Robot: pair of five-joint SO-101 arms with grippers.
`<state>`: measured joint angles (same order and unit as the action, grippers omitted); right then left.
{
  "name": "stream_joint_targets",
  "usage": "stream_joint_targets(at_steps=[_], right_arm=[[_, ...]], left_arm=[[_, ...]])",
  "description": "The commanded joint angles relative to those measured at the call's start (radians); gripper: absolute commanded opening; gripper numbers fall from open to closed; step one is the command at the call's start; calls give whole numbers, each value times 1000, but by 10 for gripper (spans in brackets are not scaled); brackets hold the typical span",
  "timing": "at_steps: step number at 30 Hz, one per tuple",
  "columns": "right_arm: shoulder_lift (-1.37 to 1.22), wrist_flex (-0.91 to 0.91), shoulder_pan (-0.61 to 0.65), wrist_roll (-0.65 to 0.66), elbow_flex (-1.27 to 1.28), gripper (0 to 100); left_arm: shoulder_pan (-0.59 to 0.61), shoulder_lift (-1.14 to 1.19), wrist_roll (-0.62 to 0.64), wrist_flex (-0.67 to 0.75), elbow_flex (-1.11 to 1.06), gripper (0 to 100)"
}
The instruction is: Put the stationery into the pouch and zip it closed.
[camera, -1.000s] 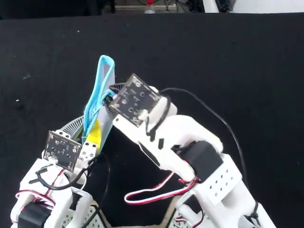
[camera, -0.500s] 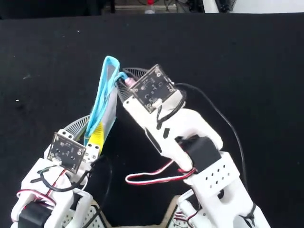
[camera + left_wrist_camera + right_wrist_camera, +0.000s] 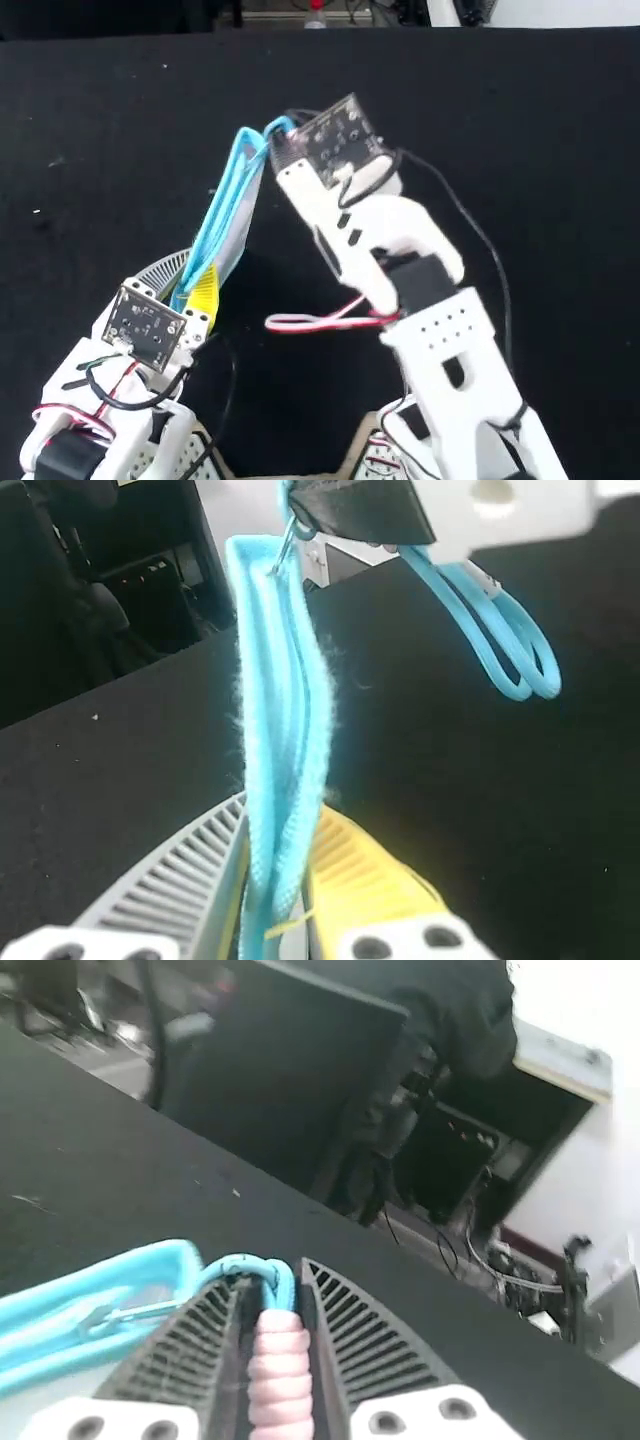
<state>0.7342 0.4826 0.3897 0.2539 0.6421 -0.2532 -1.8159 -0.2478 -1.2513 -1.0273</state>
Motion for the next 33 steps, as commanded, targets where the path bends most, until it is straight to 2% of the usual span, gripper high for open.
stream_joint_targets(at_steps=[1,9,24,29,33], right_arm=[[-39,-66,-117,-11,-64,11],[-111,-127,-175,-11,-62,11],[-117,-127,-175,-9,-62,11],[-110,-114,-138,-11,-59,11],[-105,-8,-74,-11,-74,18]], left_arm=[[-7,9,-6,-31,19,29],[-7,9,-6,-32,18,29],[-7,9,-6,-60,25,29],[-7,9,-6,-60,18,29],[-5,9,-6,-58,18,29]])
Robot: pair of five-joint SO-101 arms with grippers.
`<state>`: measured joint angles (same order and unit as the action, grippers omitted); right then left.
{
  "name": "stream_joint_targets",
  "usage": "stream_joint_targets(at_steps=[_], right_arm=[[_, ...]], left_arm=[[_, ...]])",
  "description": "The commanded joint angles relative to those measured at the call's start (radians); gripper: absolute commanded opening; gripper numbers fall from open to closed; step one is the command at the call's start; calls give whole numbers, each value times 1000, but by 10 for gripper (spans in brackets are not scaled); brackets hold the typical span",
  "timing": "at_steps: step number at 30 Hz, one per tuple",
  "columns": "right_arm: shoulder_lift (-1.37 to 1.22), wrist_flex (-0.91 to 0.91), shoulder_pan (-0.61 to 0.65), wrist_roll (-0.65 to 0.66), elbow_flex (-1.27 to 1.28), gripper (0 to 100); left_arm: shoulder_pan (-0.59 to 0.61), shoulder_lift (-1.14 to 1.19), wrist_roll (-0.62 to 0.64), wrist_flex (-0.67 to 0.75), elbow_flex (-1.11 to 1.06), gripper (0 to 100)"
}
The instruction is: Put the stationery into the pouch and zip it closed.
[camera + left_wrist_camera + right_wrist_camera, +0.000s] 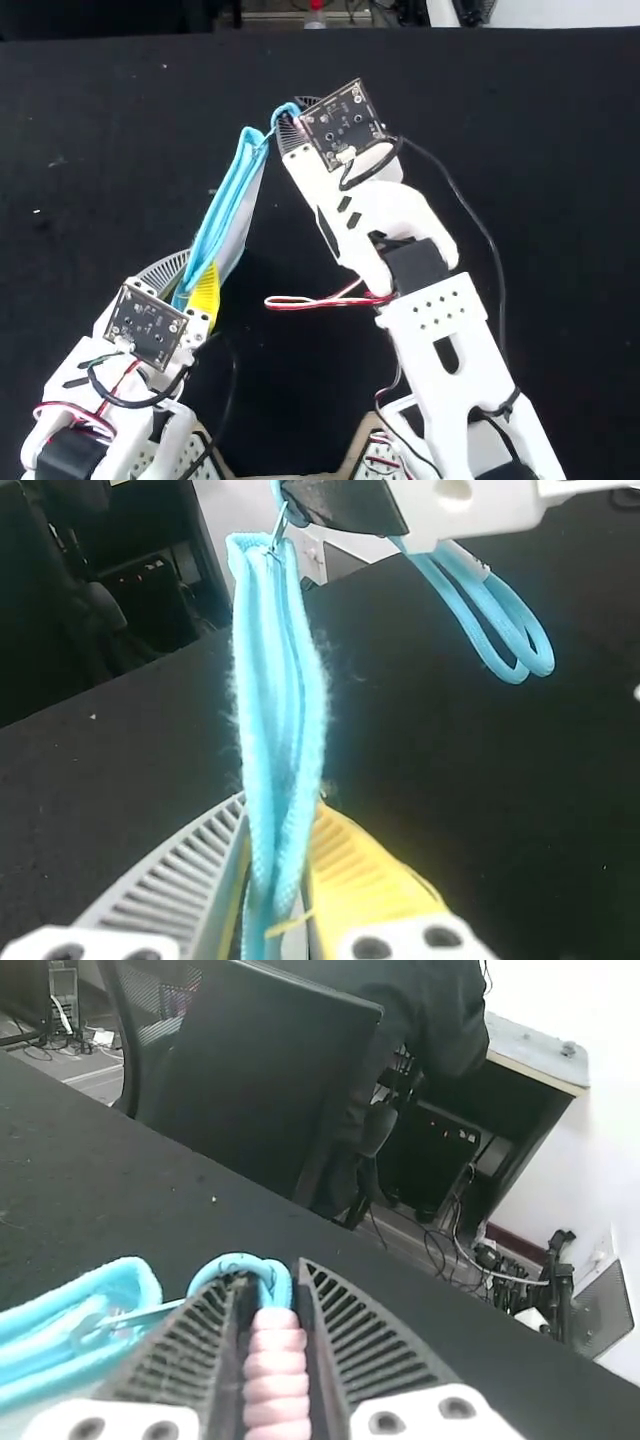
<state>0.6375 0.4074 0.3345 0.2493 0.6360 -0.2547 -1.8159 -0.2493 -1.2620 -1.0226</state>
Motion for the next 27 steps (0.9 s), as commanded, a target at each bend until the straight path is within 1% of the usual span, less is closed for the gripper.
stream_joint_targets(at_steps=[1,5,7,14,17,19,20,23,25,27], right_arm=[[-1,110,0,-6,-76,32],[59,288,100,-6,-130,144],[101,353,157,-6,-156,175],[246,543,315,-6,-182,158],[314,631,344,-6,-182,158],[361,666,324,-5,-179,158],[383,683,295,0,-176,158],[437,736,166,2,-148,156],[473,755,91,-2,-102,139],[519,756,32,2,-30,102]], left_arm=[[-4,9,-5,-48,13,29],[-2,9,-5,-48,13,29],[-2,9,-5,-48,13,29],[-2,9,-5,-46,16,29],[5,9,-5,-46,16,29],[7,9,-5,-46,16,29],[8,9,-5,-46,19,29],[35,9,-2,-25,44,29],[110,9,0,51,50,29],[211,11,2,155,41,29]])
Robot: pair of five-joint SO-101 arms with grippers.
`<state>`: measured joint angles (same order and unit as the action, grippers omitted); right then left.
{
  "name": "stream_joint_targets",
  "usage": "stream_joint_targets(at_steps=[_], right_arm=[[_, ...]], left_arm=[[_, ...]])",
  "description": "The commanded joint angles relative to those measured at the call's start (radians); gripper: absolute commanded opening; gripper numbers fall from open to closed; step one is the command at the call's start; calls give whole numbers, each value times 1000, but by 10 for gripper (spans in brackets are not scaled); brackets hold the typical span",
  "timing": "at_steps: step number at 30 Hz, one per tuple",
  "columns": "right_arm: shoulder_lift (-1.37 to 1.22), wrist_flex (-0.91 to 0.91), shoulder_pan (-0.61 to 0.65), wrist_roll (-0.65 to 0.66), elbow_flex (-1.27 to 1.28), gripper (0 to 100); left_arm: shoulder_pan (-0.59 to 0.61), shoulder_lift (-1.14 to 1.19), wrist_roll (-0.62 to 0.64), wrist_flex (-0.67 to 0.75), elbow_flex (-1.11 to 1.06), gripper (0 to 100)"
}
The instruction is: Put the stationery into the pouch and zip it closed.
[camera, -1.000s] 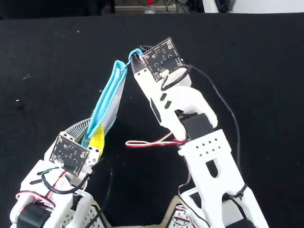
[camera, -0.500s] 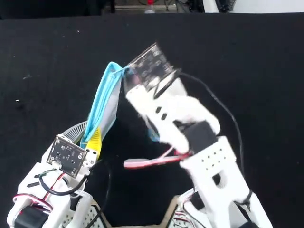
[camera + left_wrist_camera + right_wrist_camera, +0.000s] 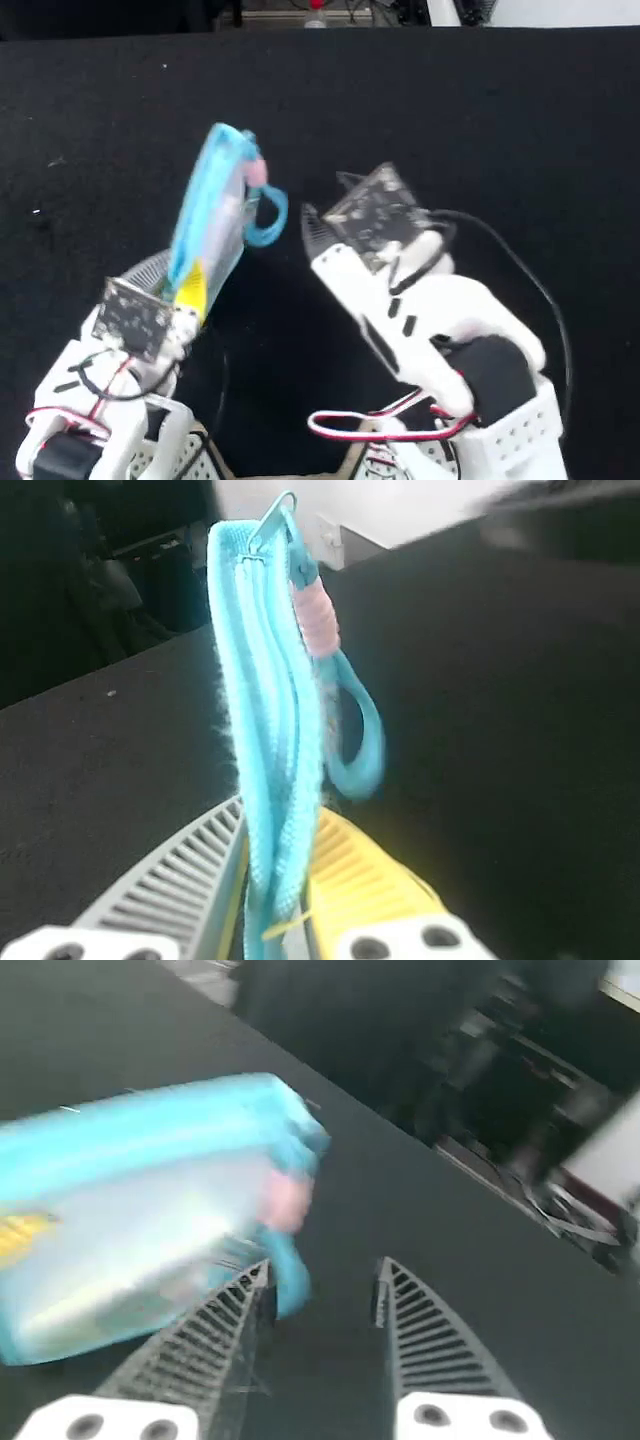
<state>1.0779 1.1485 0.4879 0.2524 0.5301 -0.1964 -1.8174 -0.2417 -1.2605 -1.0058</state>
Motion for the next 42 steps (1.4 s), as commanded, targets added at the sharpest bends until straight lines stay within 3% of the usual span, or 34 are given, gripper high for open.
stream_joint_targets(at_steps=[1,3,12,18,21,26,29,32,35,37,42], right_arm=[[105,14,-143,-2,114,77],[166,9,-187,-2,199,12],[487,6,-262,-8,598,11],[751,48,-333,-2,811,14],[828,51,-396,-2,878,15],[803,43,-396,-2,954,15],[817,43,-396,-2,980,15],[819,43,-396,0,993,15],[819,43,-396,0,995,15],[819,43,-396,0,995,15],[819,35,-397,0,1021,15]], left_arm=[[203,15,-5,209,12,29],[274,17,-5,318,-28,29],[337,25,-5,644,-131,29],[242,140,-6,669,-242,29],[177,239,-5,772,-308,29],[87,451,-5,950,-305,30],[47,603,-5,956,-232,41],[33,766,18,910,-151,165],[42,893,181,864,-73,259],[31,947,252,822,-16,259],[-51,973,264,723,87,259]])
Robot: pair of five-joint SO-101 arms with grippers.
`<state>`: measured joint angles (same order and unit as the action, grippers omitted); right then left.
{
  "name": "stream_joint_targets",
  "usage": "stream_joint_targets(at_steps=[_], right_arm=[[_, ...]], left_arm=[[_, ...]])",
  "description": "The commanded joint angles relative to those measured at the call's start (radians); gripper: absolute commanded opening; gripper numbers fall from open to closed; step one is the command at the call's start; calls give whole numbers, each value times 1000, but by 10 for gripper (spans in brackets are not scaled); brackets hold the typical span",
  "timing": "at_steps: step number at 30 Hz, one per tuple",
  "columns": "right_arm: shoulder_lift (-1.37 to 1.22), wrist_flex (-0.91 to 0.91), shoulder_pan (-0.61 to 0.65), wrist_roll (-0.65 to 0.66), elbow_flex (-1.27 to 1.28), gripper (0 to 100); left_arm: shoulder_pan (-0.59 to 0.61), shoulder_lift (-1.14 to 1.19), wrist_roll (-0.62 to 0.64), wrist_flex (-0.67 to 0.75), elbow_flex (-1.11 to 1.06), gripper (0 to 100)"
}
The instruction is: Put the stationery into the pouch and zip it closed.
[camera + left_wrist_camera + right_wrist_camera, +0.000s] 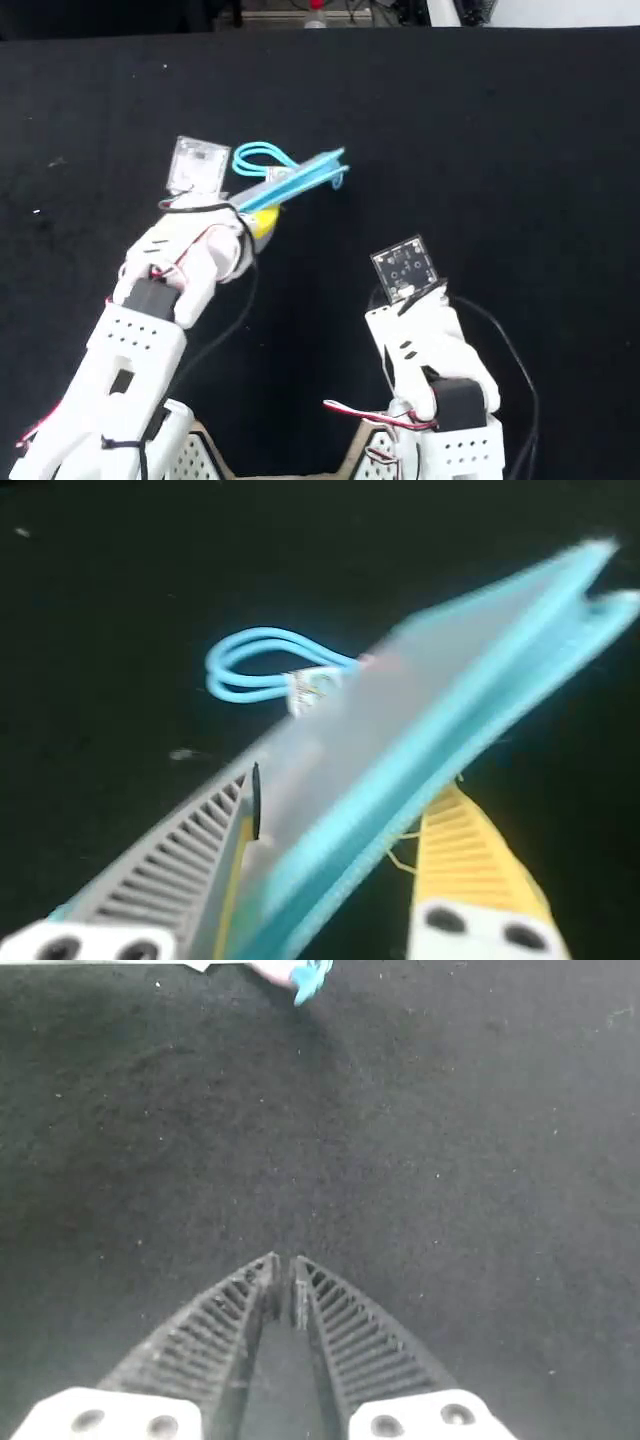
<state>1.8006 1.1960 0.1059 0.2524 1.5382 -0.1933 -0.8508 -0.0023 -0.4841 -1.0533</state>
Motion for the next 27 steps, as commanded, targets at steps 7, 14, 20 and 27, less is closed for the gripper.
stream_joint_targets(at_steps=[7,14,20,27], right_arm=[[96,-18,-15,0,19,15],[96,-18,-15,-8,19,14],[96,-15,-14,-9,19,12],[96,-11,-21,-11,74,12]], left_arm=[[-18,6,25,-66,211,256],[-7,3,23,-213,205,253],[134,-100,23,-400,122,23],[348,-397,23,-494,-137,37]])
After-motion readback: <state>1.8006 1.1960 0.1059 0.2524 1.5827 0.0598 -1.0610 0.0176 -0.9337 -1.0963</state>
